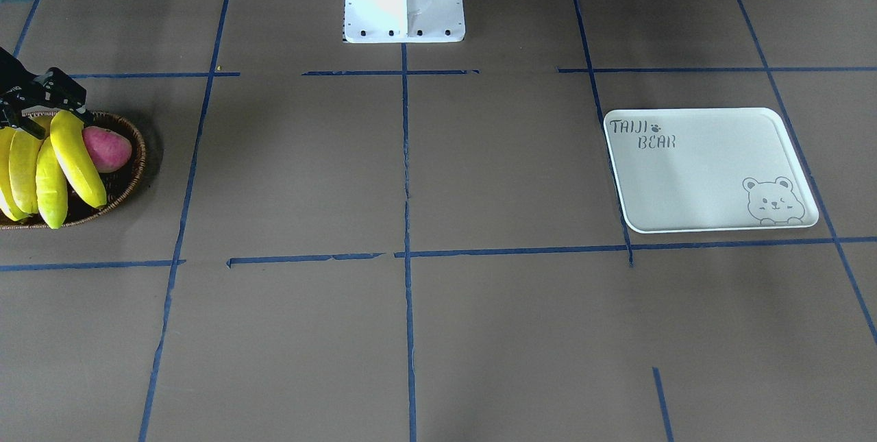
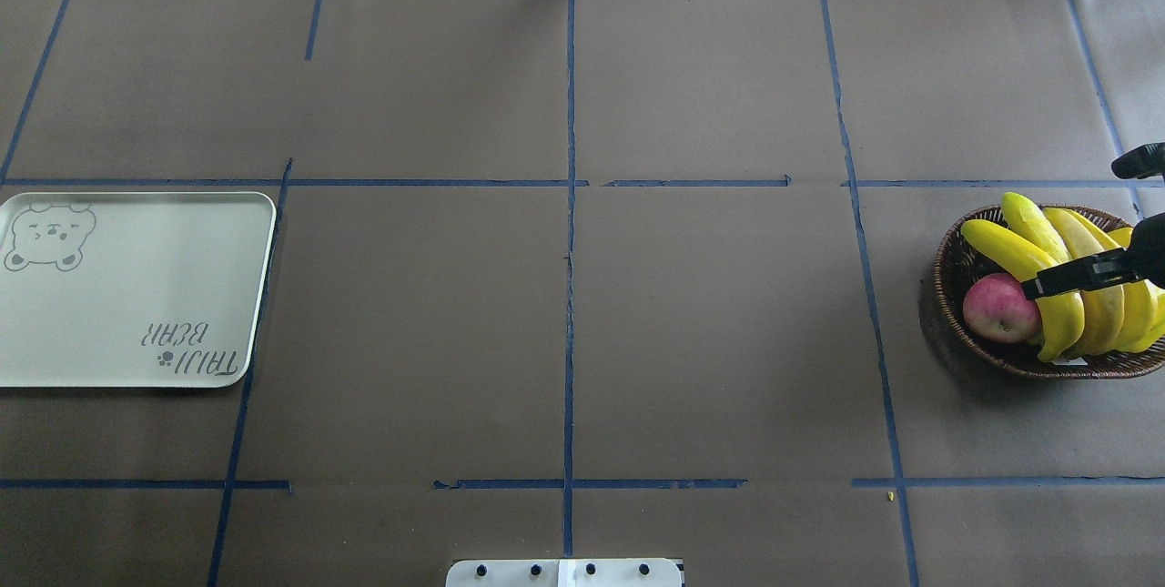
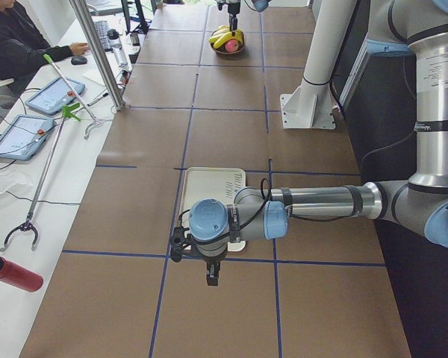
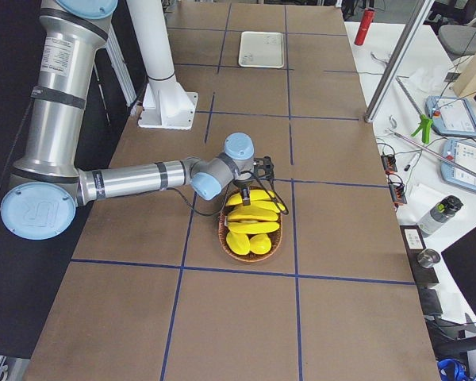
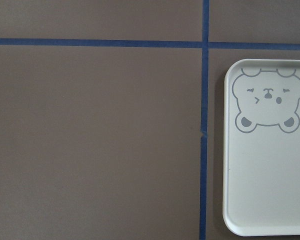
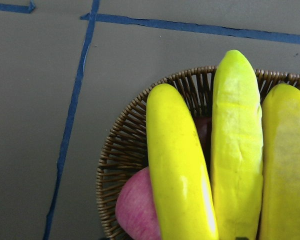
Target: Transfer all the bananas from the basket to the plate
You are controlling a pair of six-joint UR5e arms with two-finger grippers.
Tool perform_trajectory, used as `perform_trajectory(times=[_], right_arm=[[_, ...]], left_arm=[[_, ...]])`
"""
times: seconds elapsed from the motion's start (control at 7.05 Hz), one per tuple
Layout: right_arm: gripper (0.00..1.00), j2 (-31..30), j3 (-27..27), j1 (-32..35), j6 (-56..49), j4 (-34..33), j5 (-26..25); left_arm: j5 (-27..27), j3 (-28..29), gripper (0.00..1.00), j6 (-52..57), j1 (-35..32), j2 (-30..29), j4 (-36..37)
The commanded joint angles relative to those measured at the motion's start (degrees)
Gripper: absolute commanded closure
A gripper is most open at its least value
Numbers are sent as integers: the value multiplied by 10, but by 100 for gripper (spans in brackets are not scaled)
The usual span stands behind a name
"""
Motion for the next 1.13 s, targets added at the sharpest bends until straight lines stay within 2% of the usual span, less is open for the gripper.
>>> perform_trajectory(times=[0.0, 0.14, 0.28, 0.57, 0.71, 0.85, 0.99], right_arm=[[16, -1, 0, -6, 0, -2, -15], [16, -1, -2, -11, 0, -3, -22], [21, -2, -2, -11, -1, -3, -22], [48, -8, -2, -11, -1, -2, -22], [76, -11, -1, -11, -1, 0, -22], [93, -13, 3, -9, -4, 3, -21], [99, -14, 18, -6, -4, 4, -16]], left_arm=[[-1, 2, 0, 0, 0, 0, 0], [-1, 2, 0, 0, 0, 0, 0], [-1, 1, 0, 1, 0, 0, 0], [-2, 0, 0, 2, 0, 0, 0], [-2, 0, 0, 2, 0, 0, 0], [-2, 0, 0, 1, 0, 0, 0], [-2, -1, 0, 0, 0, 0, 0]])
